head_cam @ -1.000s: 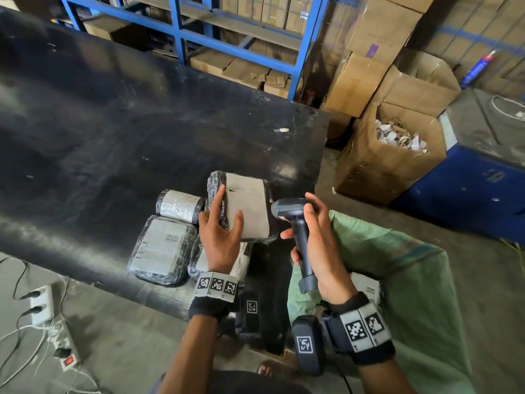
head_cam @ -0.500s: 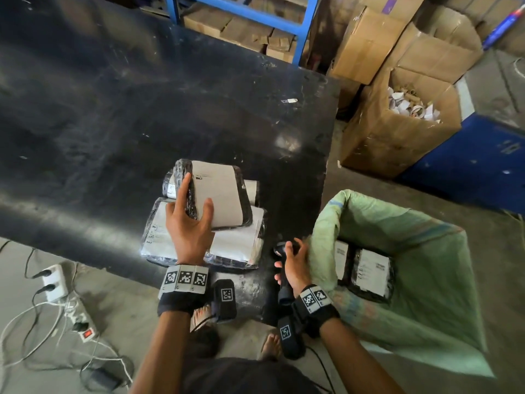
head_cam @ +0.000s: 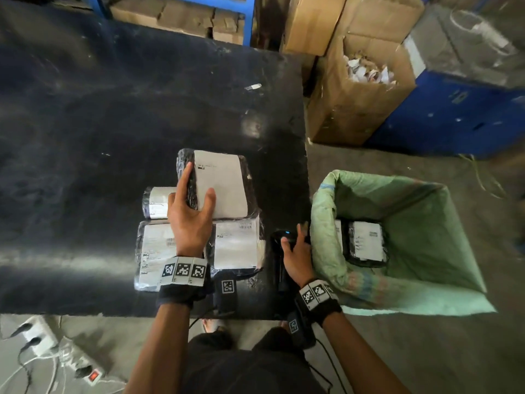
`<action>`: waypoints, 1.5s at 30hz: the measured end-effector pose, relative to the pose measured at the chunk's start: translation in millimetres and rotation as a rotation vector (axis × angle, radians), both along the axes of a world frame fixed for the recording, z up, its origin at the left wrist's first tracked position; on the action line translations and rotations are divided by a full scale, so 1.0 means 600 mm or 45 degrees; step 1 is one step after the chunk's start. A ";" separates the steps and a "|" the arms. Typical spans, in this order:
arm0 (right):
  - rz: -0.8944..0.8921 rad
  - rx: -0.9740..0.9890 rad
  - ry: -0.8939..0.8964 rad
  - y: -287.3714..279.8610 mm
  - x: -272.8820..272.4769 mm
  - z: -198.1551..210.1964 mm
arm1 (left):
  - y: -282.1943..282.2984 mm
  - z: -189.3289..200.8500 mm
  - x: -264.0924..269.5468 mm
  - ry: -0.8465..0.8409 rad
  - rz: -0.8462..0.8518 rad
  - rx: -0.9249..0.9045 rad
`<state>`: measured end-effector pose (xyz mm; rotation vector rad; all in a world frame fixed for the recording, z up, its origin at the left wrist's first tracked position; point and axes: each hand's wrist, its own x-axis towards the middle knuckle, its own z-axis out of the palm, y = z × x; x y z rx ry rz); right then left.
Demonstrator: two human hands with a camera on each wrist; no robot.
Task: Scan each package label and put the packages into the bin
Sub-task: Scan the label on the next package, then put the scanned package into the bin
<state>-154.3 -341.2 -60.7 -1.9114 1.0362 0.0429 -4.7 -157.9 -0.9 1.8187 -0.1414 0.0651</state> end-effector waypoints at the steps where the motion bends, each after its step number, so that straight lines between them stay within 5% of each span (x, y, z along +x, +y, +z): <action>1: 0.039 -0.044 -0.027 0.002 0.002 0.014 | -0.009 -0.001 0.004 0.014 -0.033 -0.012; 10: 0.034 -0.122 -0.588 -0.034 0.045 0.174 | -0.113 0.025 -0.019 0.086 -0.384 -0.166; 25: -0.166 -0.006 -0.789 -0.181 -0.059 0.213 | -0.301 0.074 -0.137 0.210 -0.512 -0.460; 30: -0.131 0.034 -0.685 -0.262 -0.104 0.201 | -0.372 0.072 -0.182 0.259 -0.484 -0.268; 34: -0.123 0.113 -0.457 -0.348 -0.131 0.171 | -0.422 0.047 -0.204 0.393 -0.662 0.336; 37: -0.016 0.035 -0.206 -0.422 -0.141 0.144 | -0.439 0.013 -0.224 0.140 -0.566 0.791; 42: 0.350 -0.026 0.373 -0.516 -0.126 0.091 | -0.445 -0.071 -0.272 -0.126 -0.626 0.902; 45: 0.439 0.013 0.495 -0.551 -0.100 0.047 | -0.445 -0.098 -0.291 -0.264 -0.619 0.972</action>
